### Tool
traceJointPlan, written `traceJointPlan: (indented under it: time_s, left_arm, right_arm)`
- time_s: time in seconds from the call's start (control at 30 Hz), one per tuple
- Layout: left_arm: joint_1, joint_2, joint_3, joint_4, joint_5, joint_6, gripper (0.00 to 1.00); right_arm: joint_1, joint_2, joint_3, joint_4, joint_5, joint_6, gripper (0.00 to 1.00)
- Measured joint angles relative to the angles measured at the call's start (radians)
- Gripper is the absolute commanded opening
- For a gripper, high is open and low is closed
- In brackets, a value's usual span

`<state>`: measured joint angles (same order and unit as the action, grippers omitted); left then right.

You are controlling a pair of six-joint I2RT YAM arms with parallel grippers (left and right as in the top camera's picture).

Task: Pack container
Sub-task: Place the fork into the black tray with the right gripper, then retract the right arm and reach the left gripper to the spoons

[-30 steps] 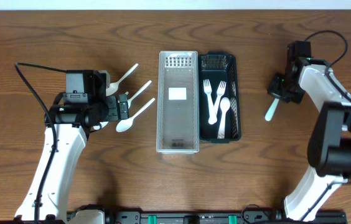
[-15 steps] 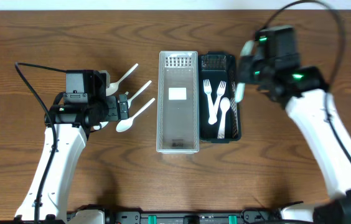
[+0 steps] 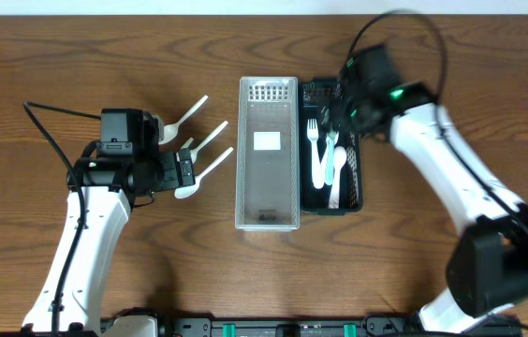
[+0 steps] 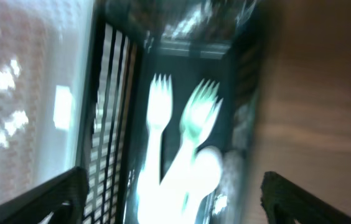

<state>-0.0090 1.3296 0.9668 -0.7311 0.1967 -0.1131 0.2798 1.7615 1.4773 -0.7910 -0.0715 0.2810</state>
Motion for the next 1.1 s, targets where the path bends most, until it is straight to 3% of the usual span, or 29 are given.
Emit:
traceJointPlan:
  time_s: [0.23,0.4,0.47,0.67,0.77,0.8,1.1]
  left_arm:
    - [0.0,0.0,0.0,-0.046,0.014,-0.01,0.98]
    - [-0.017,0.003,0.0,-0.024,0.004,0.106,0.99]
    - [-0.031,0.014,0.0,0.002,-0.005,0.163,0.92]
    - [-0.092,0.081,0.0,0.156,-0.02,0.351,0.78]
    - [-0.14,0.109,0.0,0.21,-0.025,0.457,0.85]
    - [-0.159,0.12,0.0,0.223,-0.033,0.485,0.99]
    - [-0.217,0.165,0.0,0.193,-0.059,0.46,0.98]
  right_arm:
    - [-0.313,-0.132,0.076,-0.074,0.08,-0.001,0.99]
    - [-0.502,-0.105,0.05,-0.112,0.107,0.029,0.99]
    - [-0.543,-0.09,0.039,-0.12,0.11,0.041,0.99]
    - [-0.593,-0.068,0.031,-0.124,0.109,0.054,0.99]
    - [-0.595,-0.068,0.031,-0.123,0.108,0.056,0.99]
    - [-0.595,-0.068,0.031,-0.124,0.108,0.056,0.99]
    - [-0.595,-0.068,0.031,-0.124,0.108,0.056,0.99]
